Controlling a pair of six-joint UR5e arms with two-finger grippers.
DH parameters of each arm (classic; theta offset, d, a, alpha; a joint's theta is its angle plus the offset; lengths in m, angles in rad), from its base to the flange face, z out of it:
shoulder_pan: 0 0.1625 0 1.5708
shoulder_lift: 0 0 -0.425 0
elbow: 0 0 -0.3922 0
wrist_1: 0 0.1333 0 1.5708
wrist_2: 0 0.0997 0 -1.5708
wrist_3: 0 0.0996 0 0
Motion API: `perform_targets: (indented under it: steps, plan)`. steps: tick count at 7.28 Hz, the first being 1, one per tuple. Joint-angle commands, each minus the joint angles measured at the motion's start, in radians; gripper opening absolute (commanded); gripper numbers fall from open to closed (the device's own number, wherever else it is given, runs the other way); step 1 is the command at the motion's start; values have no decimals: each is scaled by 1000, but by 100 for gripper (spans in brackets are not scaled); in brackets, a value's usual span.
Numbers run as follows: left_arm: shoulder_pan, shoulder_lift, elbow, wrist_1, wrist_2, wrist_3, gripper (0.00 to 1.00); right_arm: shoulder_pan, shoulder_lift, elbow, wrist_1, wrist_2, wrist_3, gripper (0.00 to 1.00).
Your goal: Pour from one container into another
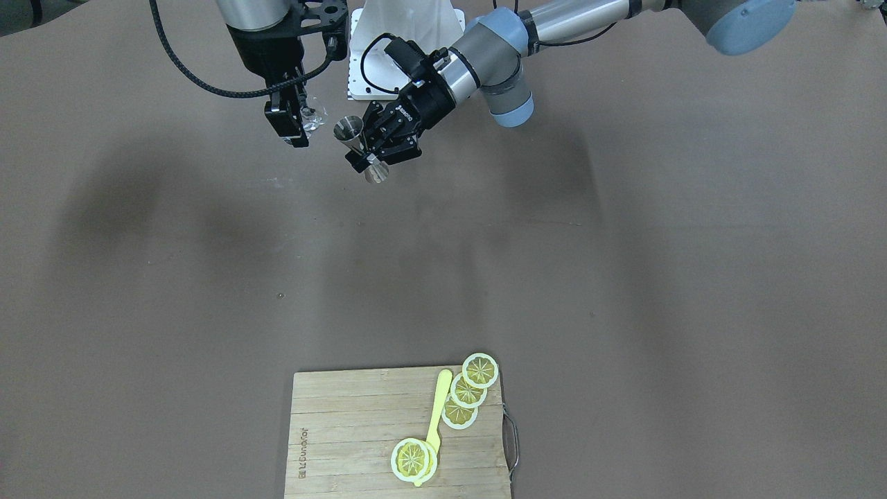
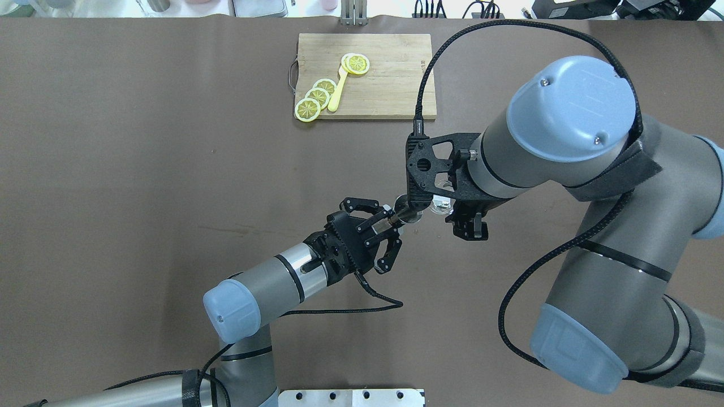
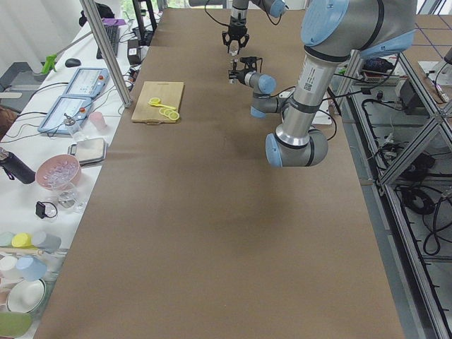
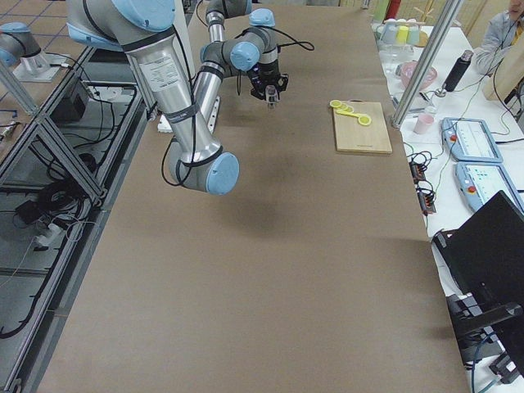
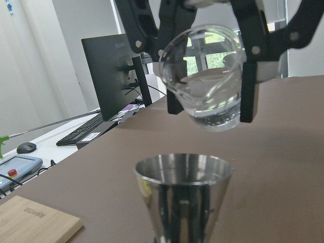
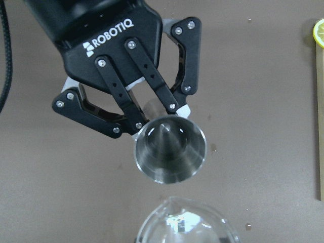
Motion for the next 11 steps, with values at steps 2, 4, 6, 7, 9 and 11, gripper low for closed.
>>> perform_targets:
  steps: [2,4,6,7,9,11]
  plan:
    - [0,0,0,0,0,0,0,-16,24,-5,-32,-22,1,0]
    - [0,0,-2,0,0,0,0,-31,32,-5,-49,-31,77,0]
    - [0,0,-2,0,0,0,0,-41,60,-31,-55,-42,84,0]
    - [0,0,-2,0,0,0,0,-41,66,-39,-62,-43,84,0]
    - [0,0,-2,2,0,0,0,-41,66,-34,-70,-61,70,0]
    - [0,0,-2,0,0,0,0,-41,69,-31,-75,-75,52,0]
